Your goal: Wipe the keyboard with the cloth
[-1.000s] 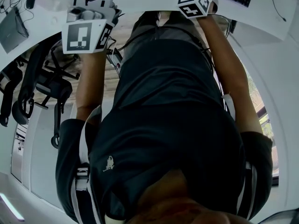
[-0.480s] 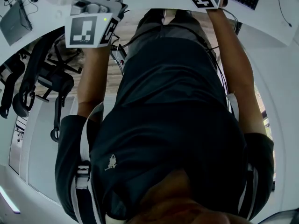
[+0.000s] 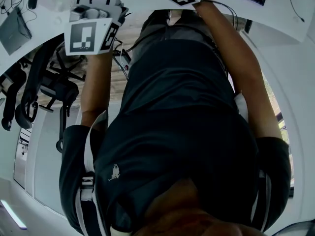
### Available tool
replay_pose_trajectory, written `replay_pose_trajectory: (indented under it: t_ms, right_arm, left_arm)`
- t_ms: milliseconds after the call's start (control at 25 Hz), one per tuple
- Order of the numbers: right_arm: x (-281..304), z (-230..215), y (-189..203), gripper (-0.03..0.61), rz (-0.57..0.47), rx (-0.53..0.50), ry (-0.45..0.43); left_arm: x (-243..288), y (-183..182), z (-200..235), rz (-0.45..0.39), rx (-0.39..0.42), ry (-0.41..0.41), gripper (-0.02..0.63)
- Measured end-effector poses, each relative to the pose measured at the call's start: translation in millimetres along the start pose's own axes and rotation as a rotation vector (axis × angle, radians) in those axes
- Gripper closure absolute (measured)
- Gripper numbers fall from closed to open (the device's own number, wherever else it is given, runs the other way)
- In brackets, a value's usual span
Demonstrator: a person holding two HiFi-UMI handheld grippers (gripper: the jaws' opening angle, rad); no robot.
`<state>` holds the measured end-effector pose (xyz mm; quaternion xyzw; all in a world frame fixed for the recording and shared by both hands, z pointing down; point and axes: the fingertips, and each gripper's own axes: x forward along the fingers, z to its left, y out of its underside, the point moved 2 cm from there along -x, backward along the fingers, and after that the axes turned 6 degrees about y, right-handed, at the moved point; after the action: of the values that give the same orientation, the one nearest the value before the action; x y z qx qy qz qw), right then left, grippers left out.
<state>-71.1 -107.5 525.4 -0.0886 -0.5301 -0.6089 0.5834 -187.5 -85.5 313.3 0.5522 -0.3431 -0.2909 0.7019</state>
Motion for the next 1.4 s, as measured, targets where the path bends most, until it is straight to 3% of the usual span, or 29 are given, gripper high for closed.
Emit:
replay_pose_trajectory:
  t_ms: [160,480,560,680,840,960,1160,1280,1400]
  right_arm:
    - [-5,-30,28,0.534,0.038,0.036,0.033]
    - [-34,-110,141,0.534,0.212,0.183,0.199]
    - [-33,-105,132,0.534,0.21,0.173,0.198]
    - [-21,-75,89,0.534,0.154,0.154,0.147]
    - [2,-20,15,0.534,0.042,0.027,0.037]
    - [9,9,-12,0.534,0.007,-0.026,-0.034]
    - [-17,-22,-8,0.534,-0.03,0.16,-0.051]
    - [-60,-59,-17,0.534,-0.142,0.322,-0.045]
    - [-119,-107,-51,0.534,-0.29,0.412,0.008]
  left_arm:
    - [4,-2,-2,-0.003,0.001,0.005,0.609]
    - [2,-1,-2,-0.008,-0.004,0.001,0.609]
    - [1,2,-1,0.0,-0.006,0.003,0.609]
    - [1,6,-2,0.012,-0.007,0.009,0.61]
    - [7,1,-7,0.003,0.003,0.024,0.609]
    - [9,-5,-13,-0.004,0.014,0.027,0.609]
    - [3,-15,-14,-0.022,0.034,0.011,0.609]
    - [0,-20,-7,-0.04,0.024,0.003,0.609]
    - [-6,-31,-5,-0.07,0.024,-0.003,0.609]
